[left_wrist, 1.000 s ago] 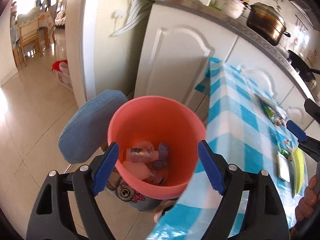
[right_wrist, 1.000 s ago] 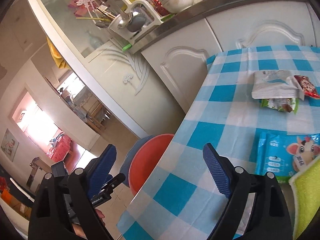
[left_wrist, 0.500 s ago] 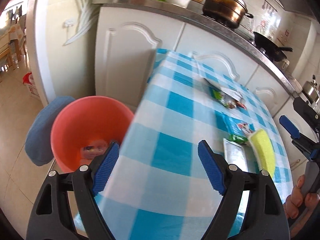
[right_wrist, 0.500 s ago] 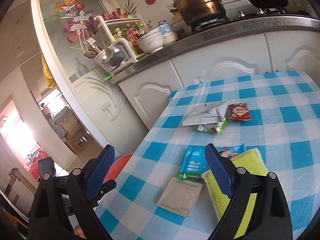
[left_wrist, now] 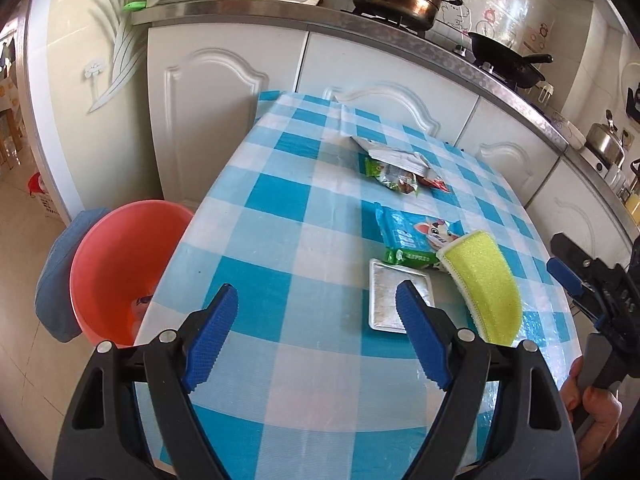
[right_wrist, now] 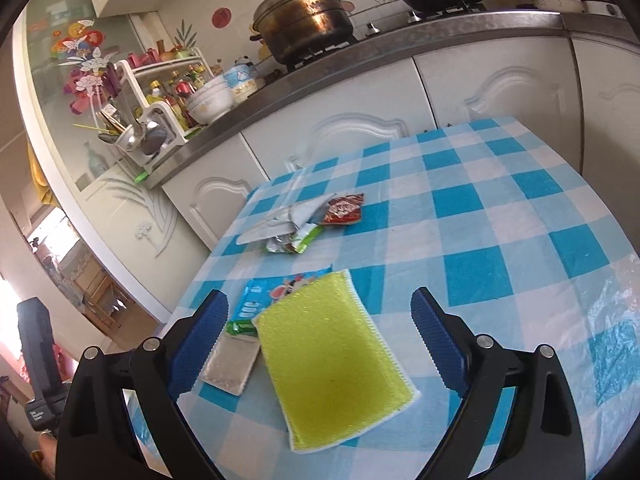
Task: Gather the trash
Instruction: 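Grasp the yellow-green sponge with the right tool while the left tool grasps the white wipes pack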
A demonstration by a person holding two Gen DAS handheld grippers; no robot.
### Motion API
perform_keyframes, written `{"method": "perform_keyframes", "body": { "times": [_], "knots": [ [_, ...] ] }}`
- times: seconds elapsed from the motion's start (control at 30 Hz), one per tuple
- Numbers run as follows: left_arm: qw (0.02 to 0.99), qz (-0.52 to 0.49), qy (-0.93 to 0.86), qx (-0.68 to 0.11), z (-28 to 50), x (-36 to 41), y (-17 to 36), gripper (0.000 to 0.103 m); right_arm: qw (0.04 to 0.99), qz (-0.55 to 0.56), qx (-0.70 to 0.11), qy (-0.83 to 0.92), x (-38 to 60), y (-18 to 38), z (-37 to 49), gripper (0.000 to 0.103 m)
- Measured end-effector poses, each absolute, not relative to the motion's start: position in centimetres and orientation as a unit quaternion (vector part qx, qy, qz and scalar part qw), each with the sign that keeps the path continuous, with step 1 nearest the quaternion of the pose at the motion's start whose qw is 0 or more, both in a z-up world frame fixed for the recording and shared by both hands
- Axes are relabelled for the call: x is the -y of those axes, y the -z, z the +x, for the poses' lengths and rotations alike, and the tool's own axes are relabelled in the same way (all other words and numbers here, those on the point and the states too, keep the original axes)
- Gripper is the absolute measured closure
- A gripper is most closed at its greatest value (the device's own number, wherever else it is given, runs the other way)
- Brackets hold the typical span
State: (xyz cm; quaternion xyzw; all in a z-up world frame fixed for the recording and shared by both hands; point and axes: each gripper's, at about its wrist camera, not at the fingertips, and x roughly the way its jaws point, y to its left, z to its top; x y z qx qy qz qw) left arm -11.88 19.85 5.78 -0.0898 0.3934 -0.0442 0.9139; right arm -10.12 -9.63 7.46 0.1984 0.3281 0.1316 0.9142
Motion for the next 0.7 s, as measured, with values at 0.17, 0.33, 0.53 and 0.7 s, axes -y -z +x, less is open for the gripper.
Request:
{"method": "perform_keyframes", "body": {
  "times": [0.17, 0.33, 0.53, 0.7],
  "knots": [
    [0.912, -0.076, 0.046, -0.399, -11.5, -18.2, -6.0, 0.021, 0.9, 0.189, -0.36, -0.154, 9.7, -6.1, -9.6, 0.011],
    [0.911, -0.069, 0.042, -0.404, -11.0, -17.4, -6.0, 0.021, 0.894, 0.152, -0.386, -0.169, 8.4, -5.4, -9.2, 0.011],
    [0.907, -0.066, 0.037, -0.415, -10.5, -17.0, -5.5, 0.021, 0.891, 0.098, -0.402, -0.189, 6.1, -5.3, -8.9, 0.011],
    [0.905, -0.068, 0.038, -0.418, -10.2, -16.8, -5.3, 0.021, 0.893, 0.059, -0.409, -0.18, 5.1, -4.9, -8.6, 0.011]
  ]
}}
